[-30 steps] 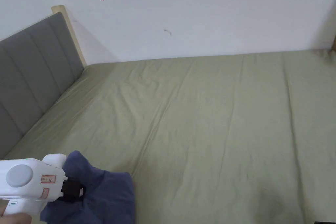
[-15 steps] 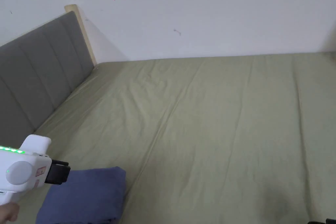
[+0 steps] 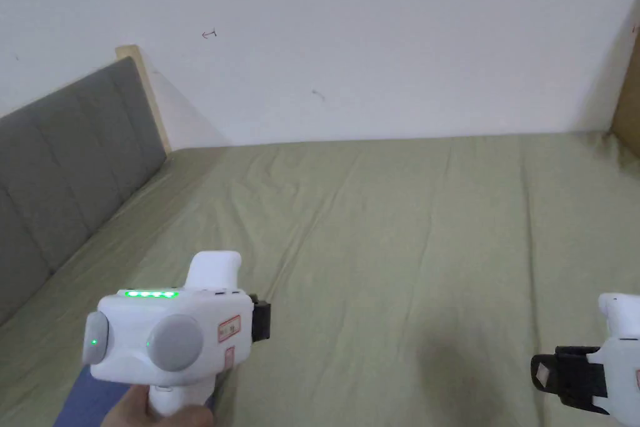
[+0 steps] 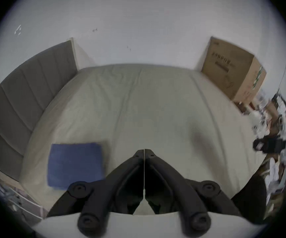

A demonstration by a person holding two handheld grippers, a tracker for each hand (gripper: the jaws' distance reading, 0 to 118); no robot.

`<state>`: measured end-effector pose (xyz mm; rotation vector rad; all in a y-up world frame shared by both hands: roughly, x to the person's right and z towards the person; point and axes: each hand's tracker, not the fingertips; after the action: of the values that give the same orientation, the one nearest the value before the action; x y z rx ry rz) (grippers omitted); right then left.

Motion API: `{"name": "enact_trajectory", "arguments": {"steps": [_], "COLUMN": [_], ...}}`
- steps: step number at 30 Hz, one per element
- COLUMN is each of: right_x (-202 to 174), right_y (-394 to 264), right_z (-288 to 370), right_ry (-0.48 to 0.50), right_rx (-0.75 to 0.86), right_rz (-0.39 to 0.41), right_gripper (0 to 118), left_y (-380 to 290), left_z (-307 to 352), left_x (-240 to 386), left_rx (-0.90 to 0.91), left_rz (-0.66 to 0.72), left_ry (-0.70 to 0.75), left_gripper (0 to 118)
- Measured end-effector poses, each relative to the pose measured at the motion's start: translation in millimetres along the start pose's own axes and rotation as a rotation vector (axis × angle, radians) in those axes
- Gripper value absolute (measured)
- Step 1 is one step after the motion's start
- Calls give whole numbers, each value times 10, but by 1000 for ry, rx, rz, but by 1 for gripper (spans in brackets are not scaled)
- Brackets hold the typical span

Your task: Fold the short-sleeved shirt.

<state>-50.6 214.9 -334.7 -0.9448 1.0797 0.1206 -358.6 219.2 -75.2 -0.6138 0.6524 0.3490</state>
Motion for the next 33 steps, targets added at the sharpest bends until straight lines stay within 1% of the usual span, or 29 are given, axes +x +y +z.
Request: {"name": "enact_trajectory", "arguments": {"steps": [2, 3, 5, 7, 8, 9, 10, 11, 12, 13, 15, 16, 17, 18, 19, 20, 21, 22, 25, 29, 33], "right_x": [3, -16, -101, -157, -179, -218, -268, -295, -313, -333, -377, -385, -386, -390, -389, -390, -393, -400, -412, -420, -407], "right_y": [96, 148, 221, 296, 316, 332, 348, 359, 372, 394, 457, 473, 472, 475, 470, 465, 469, 476, 428, 443, 438], "right_z": [71, 127, 260, 384, 423, 458, 479, 496, 505, 504, 465, 456, 457, 451, 451, 450, 434, 424, 429, 407, 407], "right_ry": [-24, -47, -62, -44, -55, -117, -181, -213, -234, -264, -303, -305, -304, -304, -303, -302, -311, -315, -312, -324, -321], "right_rx": [71, 132, 280, 489, 587, 677, 750, 817, 866, 881, 875, 873, 874, 879, 884, 885, 877, 867, 882, 865, 860], "right_rz": [-8, 7, 51, 102, 136, 172, 194, 202, 205, 204, 214, 213, 210, 206, 201, 200, 200, 202, 213, 229, 225], "right_gripper": [0, 0, 0, 0, 0, 0, 0, 0, 0, 0, 0, 7, 24, 37, 59, 95, 113, 118, 118, 118, 118], "left_y": [88, 145, 211, 259, 267, 263, 253, 250, 257, 277, 282, 272, 285, 280, 283, 293, 317, 313, 304, 318, 329], "left_z": [106, 159, 307, 460, 511, 582, 609, 620, 621, 617, 625, 635, 633, 633, 630, 627, 622, 621, 655, 653, 660], "left_x": [274, 383, 605, 793, 855, 960, 1020, 1057, 1094, 1153, 1196, 1203, 1218, 1214, 1217, 1224, 1241, 1233, 1197, 1186, 1168], "left_rx": [82, 147, 289, 453, 522, 602, 685, 734, 744, 753, 754, 762, 763, 770, 766, 757, 745, 736, 740, 728, 731], "left_rz": [24, 10, -44, -103, -113, -126, -167, -190, -197, -196, -168, -151, -143, -128, -118, -116, -97, -73, -24, -46, -58], "left_ry": [0, 11, 21, 118, 160, 192, 205, 216, 227, 239, 230, 222, 200, 166, 153, 161, 172, 172, 155, 178, 209], "left_gripper": [0, 0, 0, 0, 0, 0, 0, 0, 0, 0, 0, 5, 17, 34, 60, 92, 107, 114, 114, 114, 114]}}
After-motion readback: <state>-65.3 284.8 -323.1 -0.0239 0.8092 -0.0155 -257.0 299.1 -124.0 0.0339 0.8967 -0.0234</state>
